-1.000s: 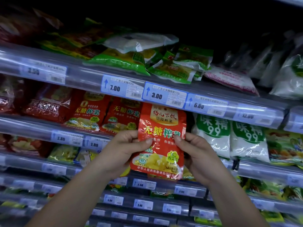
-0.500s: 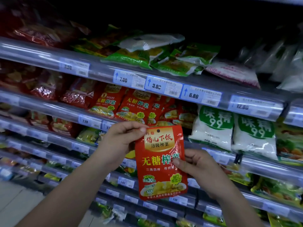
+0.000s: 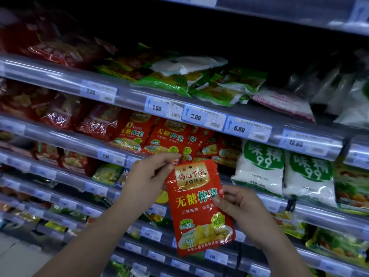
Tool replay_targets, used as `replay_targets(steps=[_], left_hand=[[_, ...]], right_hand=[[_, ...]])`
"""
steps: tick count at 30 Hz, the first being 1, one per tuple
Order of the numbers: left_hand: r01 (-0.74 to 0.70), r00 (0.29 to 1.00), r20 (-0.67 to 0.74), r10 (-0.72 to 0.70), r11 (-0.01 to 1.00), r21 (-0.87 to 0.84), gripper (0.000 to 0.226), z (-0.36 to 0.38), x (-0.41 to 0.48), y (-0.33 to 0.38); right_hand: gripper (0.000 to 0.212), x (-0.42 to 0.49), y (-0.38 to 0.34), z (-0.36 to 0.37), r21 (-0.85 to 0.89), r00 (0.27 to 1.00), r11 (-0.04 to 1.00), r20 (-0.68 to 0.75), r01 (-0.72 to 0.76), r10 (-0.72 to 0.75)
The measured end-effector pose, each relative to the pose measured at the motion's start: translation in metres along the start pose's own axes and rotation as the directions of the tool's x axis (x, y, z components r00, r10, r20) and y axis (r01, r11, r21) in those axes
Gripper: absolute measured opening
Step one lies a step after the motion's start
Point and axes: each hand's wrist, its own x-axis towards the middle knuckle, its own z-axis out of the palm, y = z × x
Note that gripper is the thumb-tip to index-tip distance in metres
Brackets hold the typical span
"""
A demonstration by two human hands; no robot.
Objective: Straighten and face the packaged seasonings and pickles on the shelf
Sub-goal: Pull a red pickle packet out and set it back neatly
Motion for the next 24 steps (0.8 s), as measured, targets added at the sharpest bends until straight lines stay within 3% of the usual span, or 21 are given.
replay_targets(steps=[2,4,7,10,12,16,19,24], left_hand=[[0.188,0.981,0.104,-0.166,0.948,-0.257,0.027,0.000,0.011,-0.003],[0.286,0.944,0.246,-0.222,0.921,-0.265,0.029,0.003,0.018,-0.007],[0.121,0.963,0.246,-0.114,0.993,-0.014,0.028,0.013,0.033,-0.016],[0.037,0.981,0.189,-0.045,0.998,0.044,0.033,0.017,0.061,-0.017],[0.001,0.983,0.181,-0.010,0.999,0.050,0.038,0.016,0.078,-0.016],[0.027,0.987,0.155,-0.029,1.000,0.014,0.024,0.007,0.100,-0.030],[0.071,0.982,0.176,-0.061,0.996,-0.049,0.019,-0.004,0.109,-0.041],[0.011,0.998,0.056,-0.007,0.998,-0.069,0.020,-0.026,0.123,-0.047]], right_hand=[[0.016,0.008,-0.004,0.004,-0.020,0.996,1.000,-0.093,0.015,-0.016],[0.015,0.019,-0.008,0.008,-0.025,0.974,0.999,-0.221,0.046,-0.051],[0.029,0.037,-0.017,0.013,-0.085,0.935,0.994,-0.341,0.074,-0.099],[0.047,0.058,-0.023,0.013,-0.267,0.877,0.963,-0.458,0.023,-0.147],[0.058,0.073,-0.027,0.010,-0.330,0.823,0.944,-0.538,-0.007,-0.182],[0.040,0.100,-0.037,0.008,-0.407,0.745,0.906,-0.640,-0.118,-0.190],[0.034,0.112,-0.039,0.014,-0.443,0.728,0.882,-0.657,-0.163,-0.196],[0.045,0.124,-0.025,0.028,-0.678,0.707,0.683,-0.622,-0.272,-0.336]])
